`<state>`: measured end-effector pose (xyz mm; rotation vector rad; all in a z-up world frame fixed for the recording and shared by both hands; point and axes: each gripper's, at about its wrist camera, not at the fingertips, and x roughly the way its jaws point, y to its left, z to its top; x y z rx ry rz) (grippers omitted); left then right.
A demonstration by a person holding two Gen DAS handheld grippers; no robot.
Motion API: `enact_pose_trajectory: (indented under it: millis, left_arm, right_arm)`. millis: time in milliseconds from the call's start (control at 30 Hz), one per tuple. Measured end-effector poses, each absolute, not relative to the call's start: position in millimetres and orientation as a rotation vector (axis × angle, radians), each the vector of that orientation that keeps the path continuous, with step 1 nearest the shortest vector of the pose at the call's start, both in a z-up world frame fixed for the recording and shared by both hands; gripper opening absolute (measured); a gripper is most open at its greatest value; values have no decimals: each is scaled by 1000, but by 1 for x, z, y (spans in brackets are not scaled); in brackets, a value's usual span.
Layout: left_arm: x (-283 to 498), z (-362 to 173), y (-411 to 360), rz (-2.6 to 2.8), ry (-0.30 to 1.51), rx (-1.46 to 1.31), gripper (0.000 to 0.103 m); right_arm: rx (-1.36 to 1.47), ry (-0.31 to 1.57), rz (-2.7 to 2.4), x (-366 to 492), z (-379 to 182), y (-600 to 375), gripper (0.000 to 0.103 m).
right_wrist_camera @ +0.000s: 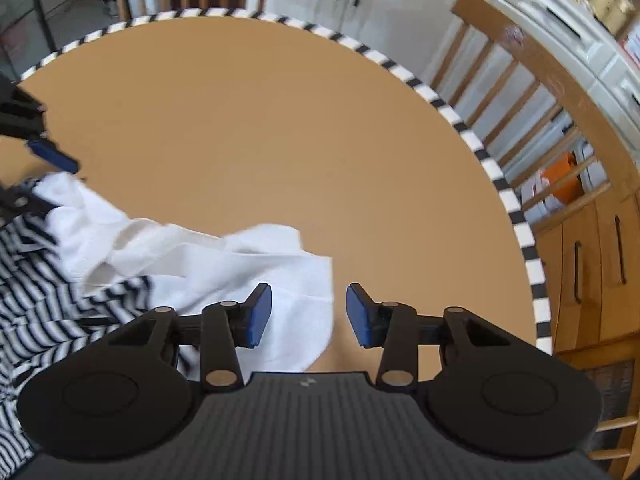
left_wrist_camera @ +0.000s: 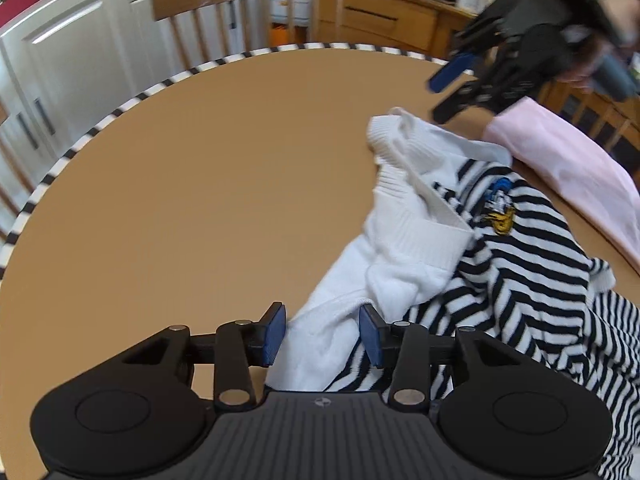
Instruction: Fold clothes
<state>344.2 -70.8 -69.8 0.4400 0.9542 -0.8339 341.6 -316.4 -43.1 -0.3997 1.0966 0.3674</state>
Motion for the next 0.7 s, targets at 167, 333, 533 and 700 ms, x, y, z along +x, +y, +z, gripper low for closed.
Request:
enact_pose_trajectory:
  millis: [167,333,533,700]
  left_arm:
    - [347,-69,-56,-915,943,385,46]
    - [343,-63,-47,-950,948,301,65]
    - [317,-39,-58,-973,861,226,77]
    - [306,-52,-84,-948,874,306,42]
  right_arm:
    - [-301,1142,330,355,-65,-332,43]
    - [-220,1151,342,358,-72,-336,34]
    - [-210,1152,372,352,-70,-330,8]
    - [-204,1148,358,348,-68,-330,5]
